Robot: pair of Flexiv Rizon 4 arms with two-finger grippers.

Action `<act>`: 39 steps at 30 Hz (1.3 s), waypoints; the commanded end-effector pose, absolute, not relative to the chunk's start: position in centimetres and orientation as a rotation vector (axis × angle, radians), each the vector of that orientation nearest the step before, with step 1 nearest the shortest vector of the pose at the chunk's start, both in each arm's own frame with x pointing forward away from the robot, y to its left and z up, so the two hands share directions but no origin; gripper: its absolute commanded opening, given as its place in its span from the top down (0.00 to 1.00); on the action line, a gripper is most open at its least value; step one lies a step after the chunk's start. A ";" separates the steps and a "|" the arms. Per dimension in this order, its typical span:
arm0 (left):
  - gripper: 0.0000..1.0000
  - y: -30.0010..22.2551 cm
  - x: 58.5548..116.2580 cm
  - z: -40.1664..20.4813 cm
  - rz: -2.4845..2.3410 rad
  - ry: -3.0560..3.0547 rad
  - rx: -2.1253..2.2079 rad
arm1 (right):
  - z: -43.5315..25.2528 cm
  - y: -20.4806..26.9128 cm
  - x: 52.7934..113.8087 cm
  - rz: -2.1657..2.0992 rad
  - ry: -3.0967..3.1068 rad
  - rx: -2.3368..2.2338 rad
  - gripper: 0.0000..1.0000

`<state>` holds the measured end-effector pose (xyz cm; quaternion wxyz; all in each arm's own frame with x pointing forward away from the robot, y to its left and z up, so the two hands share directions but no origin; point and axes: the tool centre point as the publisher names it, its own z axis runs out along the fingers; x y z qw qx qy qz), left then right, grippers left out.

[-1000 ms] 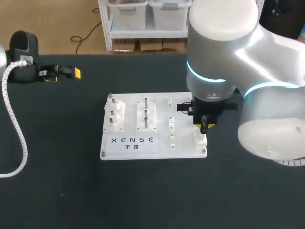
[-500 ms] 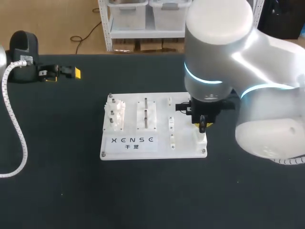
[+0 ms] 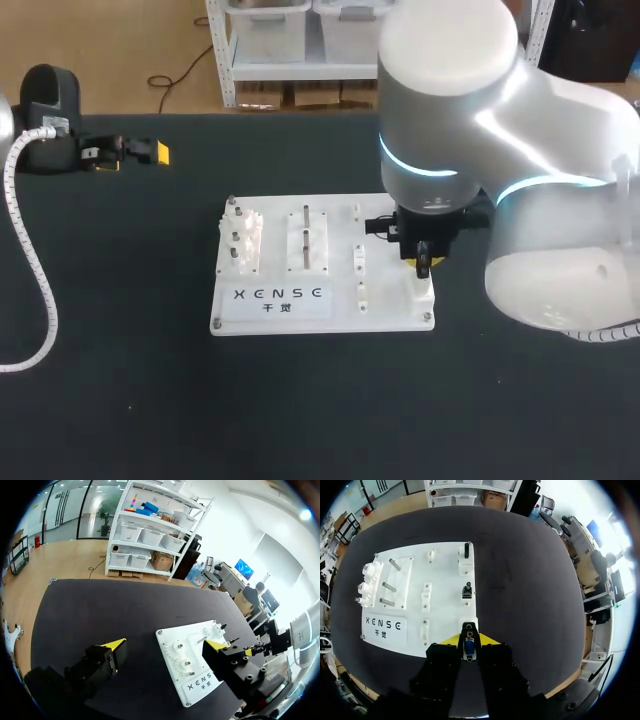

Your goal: Insert the USB connector, Ethernet cable, and multi-pin plug into their matching sockets one by one.

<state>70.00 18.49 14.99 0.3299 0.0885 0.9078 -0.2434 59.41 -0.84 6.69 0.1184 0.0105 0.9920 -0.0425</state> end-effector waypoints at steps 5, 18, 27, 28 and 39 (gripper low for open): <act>0.00 18.5 70.0 15.0 -0.637 2.374 0.231 | 6.6 -0.9 59.4 -0.128 2.899 0.031 1.00; 0.00 18.5 70.0 15.0 -0.637 2.374 0.231 | 6.6 -0.9 59.0 -0.122 2.906 0.014 1.00; 0.00 18.5 70.0 15.0 -0.637 2.374 0.231 | 6.9 -1.0 58.9 -0.122 2.902 0.014 1.00; 0.00 18.5 70.0 15.0 -0.637 2.374 0.231 | 6.9 -1.0 58.8 -0.122 2.901 0.015 1.00; 0.00 18.5 70.0 15.0 -0.637 2.374 0.231 | 6.6 -1.0 58.9 -0.143 2.901 0.001 1.00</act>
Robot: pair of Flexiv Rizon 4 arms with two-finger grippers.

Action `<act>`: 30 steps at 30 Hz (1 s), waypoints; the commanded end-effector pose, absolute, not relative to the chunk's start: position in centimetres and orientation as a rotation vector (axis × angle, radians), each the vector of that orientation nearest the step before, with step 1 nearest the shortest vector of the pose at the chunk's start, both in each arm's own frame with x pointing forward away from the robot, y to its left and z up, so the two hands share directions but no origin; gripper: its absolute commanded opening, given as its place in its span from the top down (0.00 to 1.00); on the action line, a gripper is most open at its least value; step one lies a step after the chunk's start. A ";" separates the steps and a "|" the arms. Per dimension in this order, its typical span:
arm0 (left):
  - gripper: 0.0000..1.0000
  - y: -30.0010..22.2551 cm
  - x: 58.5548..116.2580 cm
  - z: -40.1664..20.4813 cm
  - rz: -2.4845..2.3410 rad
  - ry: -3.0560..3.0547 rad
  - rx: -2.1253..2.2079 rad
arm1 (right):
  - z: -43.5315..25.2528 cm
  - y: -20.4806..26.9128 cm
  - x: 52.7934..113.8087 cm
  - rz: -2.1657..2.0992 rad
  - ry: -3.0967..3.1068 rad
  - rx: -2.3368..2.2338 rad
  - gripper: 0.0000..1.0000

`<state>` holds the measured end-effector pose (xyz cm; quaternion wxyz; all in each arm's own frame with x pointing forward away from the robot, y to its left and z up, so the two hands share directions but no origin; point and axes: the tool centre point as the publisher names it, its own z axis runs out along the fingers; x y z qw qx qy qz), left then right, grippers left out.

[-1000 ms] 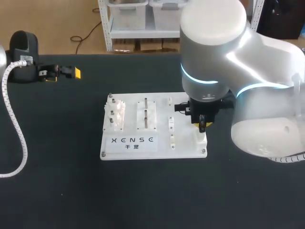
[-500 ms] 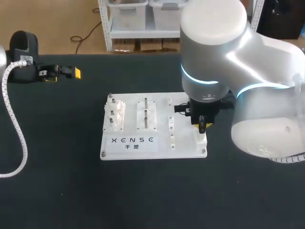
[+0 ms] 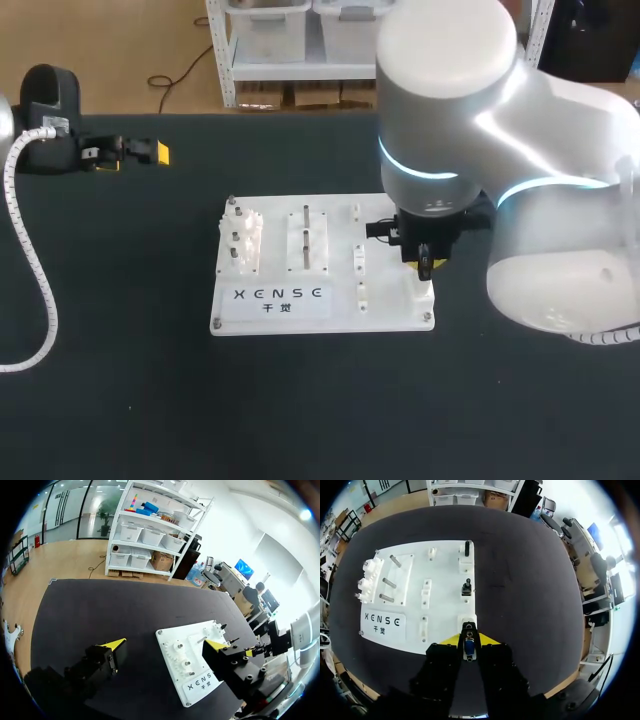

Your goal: Insert the USB connector, Ethernet cable, and multi-pin plug into their matching sockets one by one.

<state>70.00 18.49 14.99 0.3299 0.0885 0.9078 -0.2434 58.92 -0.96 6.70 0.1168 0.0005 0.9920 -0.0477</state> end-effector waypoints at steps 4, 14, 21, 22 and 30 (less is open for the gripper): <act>0.00 18.5 70.0 15.0 -0.637 2.374 0.231 | 6.5 -1.1 58.9 -0.148 2.901 0.001 1.00; 0.00 18.5 70.0 15.0 -0.637 2.374 0.231 | 6.4 -1.0 59.1 -0.143 2.892 0.005 1.00; 0.00 18.5 70.0 15.0 -0.637 2.374 0.231 | 6.4 -1.0 59.1 -0.142 2.890 -0.001 1.00; 0.00 18.5 70.0 15.0 -0.637 2.374 0.231 | 6.4 -1.0 59.1 -0.142 2.889 -0.003 1.00; 0.00 18.5 70.0 15.0 -0.637 2.374 0.231 | 6.1 -1.1 58.8 -0.149 2.892 -0.018 1.00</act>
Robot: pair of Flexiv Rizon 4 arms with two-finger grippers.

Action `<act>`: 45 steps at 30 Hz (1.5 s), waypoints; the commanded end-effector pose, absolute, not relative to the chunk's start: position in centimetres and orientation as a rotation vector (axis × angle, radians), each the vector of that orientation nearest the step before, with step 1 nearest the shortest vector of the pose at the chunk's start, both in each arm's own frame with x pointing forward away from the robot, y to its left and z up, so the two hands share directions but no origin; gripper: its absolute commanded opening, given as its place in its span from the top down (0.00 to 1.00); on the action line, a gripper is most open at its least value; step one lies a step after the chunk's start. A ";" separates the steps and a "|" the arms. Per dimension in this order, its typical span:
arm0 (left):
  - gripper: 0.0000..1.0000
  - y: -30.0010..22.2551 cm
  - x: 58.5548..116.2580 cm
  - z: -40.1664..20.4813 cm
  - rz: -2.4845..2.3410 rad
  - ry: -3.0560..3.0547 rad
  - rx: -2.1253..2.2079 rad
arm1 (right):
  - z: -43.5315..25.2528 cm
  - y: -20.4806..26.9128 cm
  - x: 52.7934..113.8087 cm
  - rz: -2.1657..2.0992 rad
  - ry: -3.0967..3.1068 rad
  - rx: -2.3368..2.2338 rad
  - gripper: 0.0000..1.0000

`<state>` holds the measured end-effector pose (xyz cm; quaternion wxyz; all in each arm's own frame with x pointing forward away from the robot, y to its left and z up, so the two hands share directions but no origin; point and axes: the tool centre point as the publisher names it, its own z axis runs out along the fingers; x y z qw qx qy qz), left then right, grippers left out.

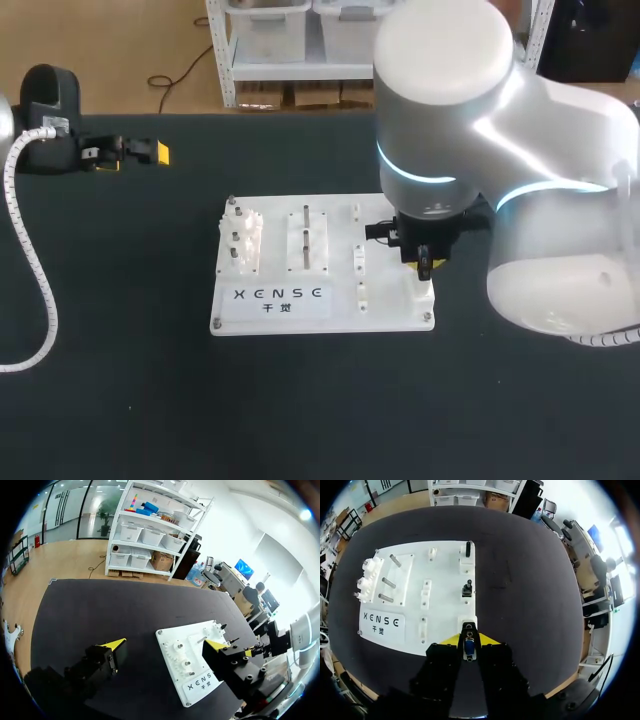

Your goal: Insert the USB connector, Ethernet cable, and multi-pin plug into their matching sockets one by one.

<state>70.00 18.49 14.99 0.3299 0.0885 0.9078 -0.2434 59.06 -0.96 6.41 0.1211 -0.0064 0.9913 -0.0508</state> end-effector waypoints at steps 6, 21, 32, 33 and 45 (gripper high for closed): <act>0.00 18.5 70.0 15.0 -0.637 2.374 0.231 | 5.5 -1.3 58.7 -0.153 2.900 -0.004 1.00; 0.00 18.5 70.0 15.0 -0.637 2.374 0.231 | 2.5 -1.5 59.3 -0.080 2.971 0.070 1.00; 0.00 18.5 70.0 15.0 -0.637 2.374 0.231 | -0.1 -0.7 59.8 -0.068 3.056 0.023 1.00; 0.00 18.5 70.0 15.0 -0.637 2.374 0.231 | -0.2 -0.7 59.8 -0.067 3.060 0.020 1.00; 0.00 18.5 70.0 15.0 -0.637 2.374 0.231 | 0.7 -1.1 60.0 -0.048 3.050 -0.002 0.77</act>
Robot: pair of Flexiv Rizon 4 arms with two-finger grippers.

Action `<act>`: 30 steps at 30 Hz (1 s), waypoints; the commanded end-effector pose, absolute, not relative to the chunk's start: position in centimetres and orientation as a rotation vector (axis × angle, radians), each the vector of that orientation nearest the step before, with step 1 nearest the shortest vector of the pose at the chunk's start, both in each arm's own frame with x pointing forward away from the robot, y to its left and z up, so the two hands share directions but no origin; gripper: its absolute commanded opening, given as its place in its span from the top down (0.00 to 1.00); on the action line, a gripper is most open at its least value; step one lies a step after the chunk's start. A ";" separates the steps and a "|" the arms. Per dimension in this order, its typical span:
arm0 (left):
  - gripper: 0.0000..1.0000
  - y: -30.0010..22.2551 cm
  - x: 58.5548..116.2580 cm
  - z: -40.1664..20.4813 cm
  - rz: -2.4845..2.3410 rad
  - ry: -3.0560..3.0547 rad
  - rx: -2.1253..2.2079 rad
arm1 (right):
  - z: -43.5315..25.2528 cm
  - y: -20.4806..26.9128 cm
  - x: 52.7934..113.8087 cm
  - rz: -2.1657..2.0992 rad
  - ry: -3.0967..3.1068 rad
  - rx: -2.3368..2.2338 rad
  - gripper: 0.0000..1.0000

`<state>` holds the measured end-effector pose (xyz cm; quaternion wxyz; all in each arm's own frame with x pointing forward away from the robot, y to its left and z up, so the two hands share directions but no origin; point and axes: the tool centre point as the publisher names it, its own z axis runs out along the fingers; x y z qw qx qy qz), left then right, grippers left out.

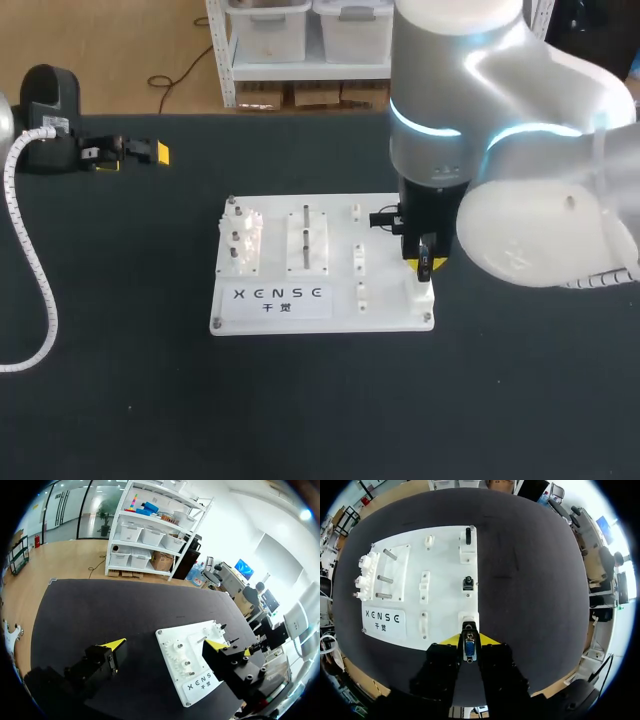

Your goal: Insert the USB connector, Ethernet cable, and multi-pin plug into their matching sockets one by one.

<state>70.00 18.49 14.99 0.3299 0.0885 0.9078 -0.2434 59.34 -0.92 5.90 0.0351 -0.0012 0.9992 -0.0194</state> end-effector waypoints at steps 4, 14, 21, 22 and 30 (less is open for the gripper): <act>0.00 18.5 70.0 15.0 -0.637 2.374 0.231 | 2.6 -1.5 60.5 -0.047 3.003 0.014 0.00; 0.00 18.5 70.0 15.0 -0.637 2.374 0.231 | 8.8 -2.9 61.6 -0.064 2.862 0.082 0.00; 0.00 18.5 70.0 15.0 -0.637 2.374 0.231 | 12.3 -3.7 60.3 -0.097 2.795 0.182 0.00; 0.00 18.5 70.0 15.0 -0.637 2.374 0.231 | 12.7 -3.7 60.0 -0.098 2.781 0.184 0.00; 0.00 18.5 70.0 15.0 -0.637 2.374 0.231 | 14.2 -3.1 58.7 -0.253 2.787 0.159 0.00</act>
